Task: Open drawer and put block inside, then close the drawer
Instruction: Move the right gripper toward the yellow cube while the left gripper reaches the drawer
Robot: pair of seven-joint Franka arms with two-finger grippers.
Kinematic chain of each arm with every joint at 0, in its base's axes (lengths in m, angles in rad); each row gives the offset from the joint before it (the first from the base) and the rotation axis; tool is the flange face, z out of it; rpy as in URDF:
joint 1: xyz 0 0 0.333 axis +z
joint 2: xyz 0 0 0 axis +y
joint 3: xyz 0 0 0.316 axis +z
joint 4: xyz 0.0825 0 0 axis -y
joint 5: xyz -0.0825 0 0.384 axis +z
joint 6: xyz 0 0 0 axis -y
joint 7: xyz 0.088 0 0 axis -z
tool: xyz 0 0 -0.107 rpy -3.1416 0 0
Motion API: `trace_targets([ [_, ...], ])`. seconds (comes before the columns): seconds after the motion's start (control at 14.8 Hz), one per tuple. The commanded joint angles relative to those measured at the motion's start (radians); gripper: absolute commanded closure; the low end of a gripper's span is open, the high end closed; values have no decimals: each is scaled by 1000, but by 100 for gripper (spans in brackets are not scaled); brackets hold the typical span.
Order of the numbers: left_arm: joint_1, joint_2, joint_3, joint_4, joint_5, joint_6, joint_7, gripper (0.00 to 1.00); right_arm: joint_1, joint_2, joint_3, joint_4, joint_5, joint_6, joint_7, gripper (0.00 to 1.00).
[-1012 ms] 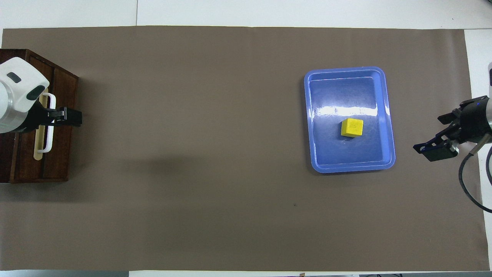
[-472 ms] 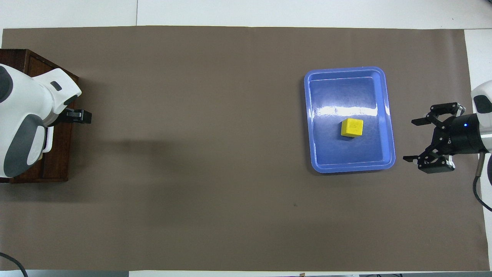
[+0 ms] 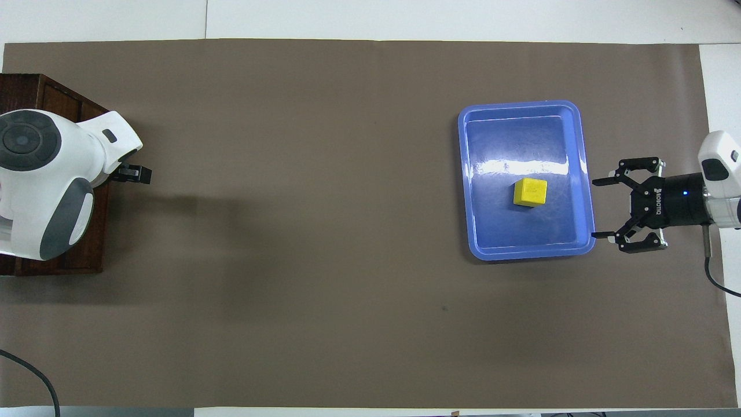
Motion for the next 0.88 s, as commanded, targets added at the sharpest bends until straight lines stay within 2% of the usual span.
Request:
trace_targets([
  [0.0,27,3,5,2,48,27,11,0,-6,38,12,-12,72,20,-100,0],
  [0.13,18,15,3,34,47,-2,6,0,-17,133,12,0,168,14,-235,0],
  [0.27,11,27,3,77,47,-55,6,0,-18,201,12,58,184,-15,-285,0],
  [0.4,11,36,3,97,47,-63,6,0,-18,213,12,64,184,-24,-305,0],
  [0.81,22,32,5,70,58,-37,1,0,-20,261,13,81,233,-15,-394,0],
])
